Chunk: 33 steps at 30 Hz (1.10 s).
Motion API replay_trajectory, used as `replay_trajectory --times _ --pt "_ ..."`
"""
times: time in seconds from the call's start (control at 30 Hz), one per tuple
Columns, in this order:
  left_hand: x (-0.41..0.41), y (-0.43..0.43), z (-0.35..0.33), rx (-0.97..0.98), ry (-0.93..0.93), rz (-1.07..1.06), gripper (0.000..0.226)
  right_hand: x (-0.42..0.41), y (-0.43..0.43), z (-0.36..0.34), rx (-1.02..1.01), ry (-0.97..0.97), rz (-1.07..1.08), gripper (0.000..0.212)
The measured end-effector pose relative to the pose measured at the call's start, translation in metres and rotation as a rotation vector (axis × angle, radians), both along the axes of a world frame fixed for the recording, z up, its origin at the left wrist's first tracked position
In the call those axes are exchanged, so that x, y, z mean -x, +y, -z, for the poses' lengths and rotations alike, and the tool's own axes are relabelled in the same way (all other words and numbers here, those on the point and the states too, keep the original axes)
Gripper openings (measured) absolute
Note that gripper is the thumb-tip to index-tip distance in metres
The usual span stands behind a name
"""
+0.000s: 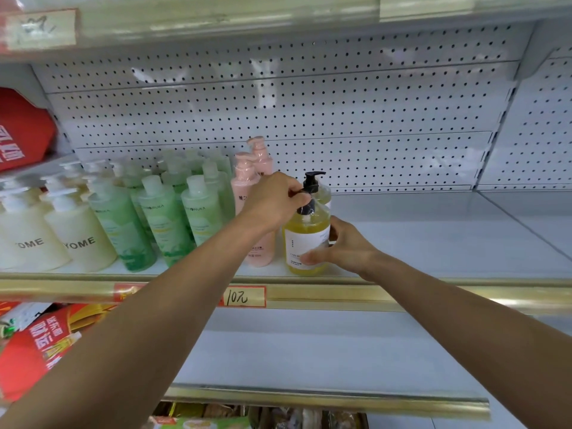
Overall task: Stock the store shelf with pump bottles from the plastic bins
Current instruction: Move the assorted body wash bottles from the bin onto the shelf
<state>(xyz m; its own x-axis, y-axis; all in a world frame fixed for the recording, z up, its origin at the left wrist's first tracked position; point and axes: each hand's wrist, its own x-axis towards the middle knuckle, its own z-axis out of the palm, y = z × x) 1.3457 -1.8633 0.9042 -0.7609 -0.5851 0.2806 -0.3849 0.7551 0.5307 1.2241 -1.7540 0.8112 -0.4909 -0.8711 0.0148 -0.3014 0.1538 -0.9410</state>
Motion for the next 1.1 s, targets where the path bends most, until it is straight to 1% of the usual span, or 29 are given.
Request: replay_trajectory --times 0.2,0.4,0.47,0.53,0.57,0.6,0.67,0.73,0.8,0.9,1.1 --pt "0.000 -0.003 0.007 0.099 -0.061 -0.040 0.023 -0.004 -0.007 0.003 -0.046 0.010 0.021 0.071" --pt "0.000 -0.001 0.010 0.146 -0.090 -0.036 0.025 -0.008 -0.005 -0.007 -0.141 0.104 -0.016 0.073" --pt "-0.003 0.001 0.012 0.104 -0.098 -0.021 0.028 -0.012 0.003 -0.015 -0.203 0.213 -0.011 0.075" --pt "-0.010 0.008 0.016 0.085 -0.095 -0.023 0.048 -0.013 0.018 -0.022 -0.245 0.434 0.050 0.081" --pt "-0.015 0.014 0.021 0.138 -0.075 -0.031 0.056 -0.014 0.028 -0.024 -0.255 0.562 0.087 0.080" --pt "-0.021 0.023 0.027 0.219 -0.036 -0.040 0.058 -0.016 0.041 -0.025 -0.244 0.680 0.117 0.074" --pt "-0.033 0.047 0.038 0.337 0.074 -0.037 0.053 -0.019 0.070 -0.025 -0.196 0.858 0.152 0.059" --pt "-0.040 0.078 0.052 0.345 0.138 -0.021 0.046 -0.018 0.104 -0.020 -0.161 0.946 0.176 0.048" --pt "-0.042 0.111 0.071 0.284 0.140 0.001 0.042 -0.015 0.143 -0.012 -0.138 0.951 0.192 0.040" --pt "-0.037 0.163 0.106 0.152 0.065 0.064 0.040 -0.005 0.205 0.011 -0.160 0.901 0.206 0.033" --pt "-0.009 0.274 0.196 -0.182 -0.140 0.149 0.034 0.030 0.331 0.083 -0.383 0.690 0.175 0.027"
